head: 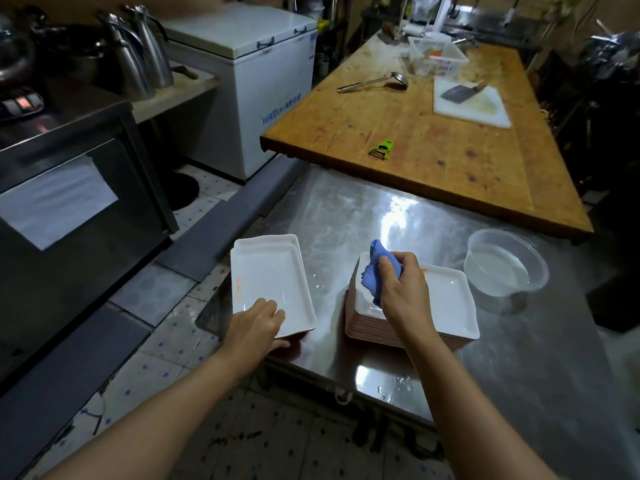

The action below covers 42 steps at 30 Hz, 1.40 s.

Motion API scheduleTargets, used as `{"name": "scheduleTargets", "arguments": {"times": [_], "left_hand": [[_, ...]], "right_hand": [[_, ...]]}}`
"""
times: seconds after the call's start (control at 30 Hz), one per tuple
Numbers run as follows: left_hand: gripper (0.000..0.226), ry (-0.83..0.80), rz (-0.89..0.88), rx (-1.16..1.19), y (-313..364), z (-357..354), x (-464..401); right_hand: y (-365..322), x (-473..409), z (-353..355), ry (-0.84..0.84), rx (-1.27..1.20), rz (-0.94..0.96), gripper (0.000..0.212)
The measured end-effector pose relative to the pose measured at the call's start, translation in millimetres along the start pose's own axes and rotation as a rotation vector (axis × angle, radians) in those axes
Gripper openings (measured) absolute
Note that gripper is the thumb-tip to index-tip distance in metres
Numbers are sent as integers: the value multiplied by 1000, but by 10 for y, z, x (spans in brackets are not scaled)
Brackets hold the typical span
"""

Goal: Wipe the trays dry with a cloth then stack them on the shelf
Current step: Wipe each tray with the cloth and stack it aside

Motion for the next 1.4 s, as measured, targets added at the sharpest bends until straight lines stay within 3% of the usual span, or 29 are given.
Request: {"name": "scheduleTargets", "arguments": {"times": [0.2,0.47,0.63,0.8,0.97,1.2,1.4], "left_hand": [[50,-33,36,30,-140,-154,-82],[59,-156,255,-16,-180,-276,-231],[51,4,364,325,193,-139,-601],[58,-112,499,666,505,-188,-990],[58,-228,544,758,621,-242,-1146],[59,-215,531,816,622,-277,-1172],[53,-290,566,782,633,-305,-1231]], "right_hand": [[123,-21,53,13,-11,-12,16],[283,-10,210,46,-49,-57,15],[333,-18,352,137,-27,-46,13],[426,-107,273,79,202,10,13],[642,-111,110,-53,883,111,22],[543,-298,-165,-241,654,151,29],[441,-486,-355,-164,664,272,26]]}}
Point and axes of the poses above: each hand's wrist, its own x-axis away from the middle knuckle, its own z-axis out of the back of the hand, y = z × x, the point moved 4 cm from there along -x, towards the middle knuckle, and after that the axes turned 7 degrees about x, right-handed, at the moved point
